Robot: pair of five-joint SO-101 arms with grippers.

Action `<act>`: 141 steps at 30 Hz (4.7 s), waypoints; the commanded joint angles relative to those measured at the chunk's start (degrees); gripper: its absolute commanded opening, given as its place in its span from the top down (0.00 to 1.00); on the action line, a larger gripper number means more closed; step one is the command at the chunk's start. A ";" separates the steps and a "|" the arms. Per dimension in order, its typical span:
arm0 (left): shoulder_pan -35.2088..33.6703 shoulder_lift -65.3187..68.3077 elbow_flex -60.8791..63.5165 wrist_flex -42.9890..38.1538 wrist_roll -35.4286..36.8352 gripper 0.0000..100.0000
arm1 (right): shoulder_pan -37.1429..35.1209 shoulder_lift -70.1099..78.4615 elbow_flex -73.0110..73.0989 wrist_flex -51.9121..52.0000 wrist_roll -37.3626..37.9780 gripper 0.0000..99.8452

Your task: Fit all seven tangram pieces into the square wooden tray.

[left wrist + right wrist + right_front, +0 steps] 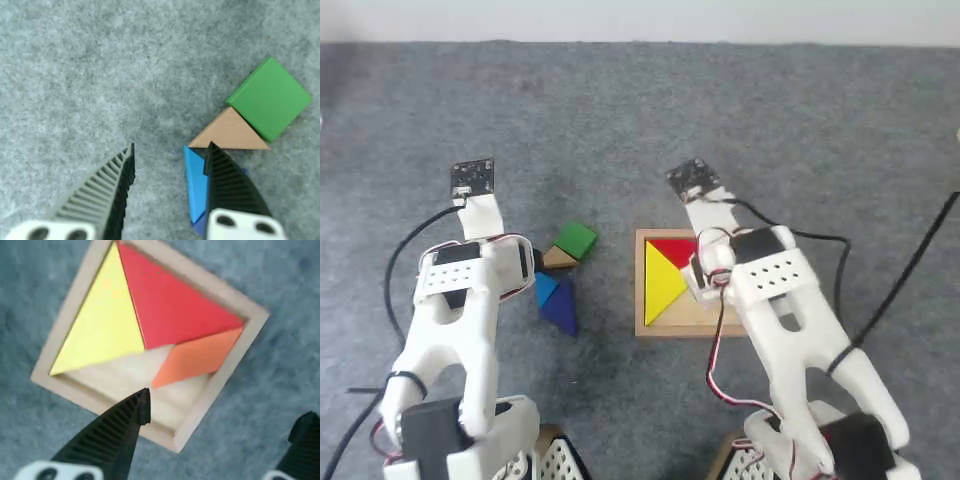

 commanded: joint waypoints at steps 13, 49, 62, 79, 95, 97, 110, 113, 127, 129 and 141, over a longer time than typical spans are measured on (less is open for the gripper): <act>0.35 -0.09 -0.57 -0.53 -1.93 0.78 | 1.19 14.81 -3.87 -8.13 -1.23 0.56; 0.26 -0.09 -0.57 -0.53 -1.93 0.78 | 3.74 16.40 -1.32 -3.12 -0.62 0.57; 0.18 -0.09 -0.57 -0.53 -1.93 0.78 | 8.75 15.87 0.44 -3.03 -0.44 0.57; 0.26 -0.26 -0.57 -0.35 -1.93 0.78 | 15.78 15.69 -2.64 -3.12 2.11 0.57; 0.26 -0.35 -0.57 -0.26 -2.02 0.78 | 15.08 13.67 -6.68 -2.59 0.26 0.57; 0.26 -0.35 -0.57 -0.26 -2.02 0.78 | 12.88 12.00 -6.59 -0.75 0.00 0.57; 0.26 -0.44 -0.48 -0.26 -2.02 0.78 | 10.68 8.75 -6.86 -5.49 -2.11 0.57; 0.26 -0.26 -0.48 -0.26 -2.02 0.78 | 10.95 10.33 -6.77 -8.48 -2.02 0.57; 0.18 -0.09 -0.48 -0.44 -2.02 0.78 | 10.86 24.84 -10.37 -7.69 -0.88 0.57; 0.18 -0.09 -0.48 -0.44 -2.02 0.78 | 10.86 24.75 -10.37 -5.93 -0.79 0.57; 0.26 -0.09 -0.48 -0.53 -2.02 0.78 | 4.44 16.84 -5.45 -4.79 -0.97 0.57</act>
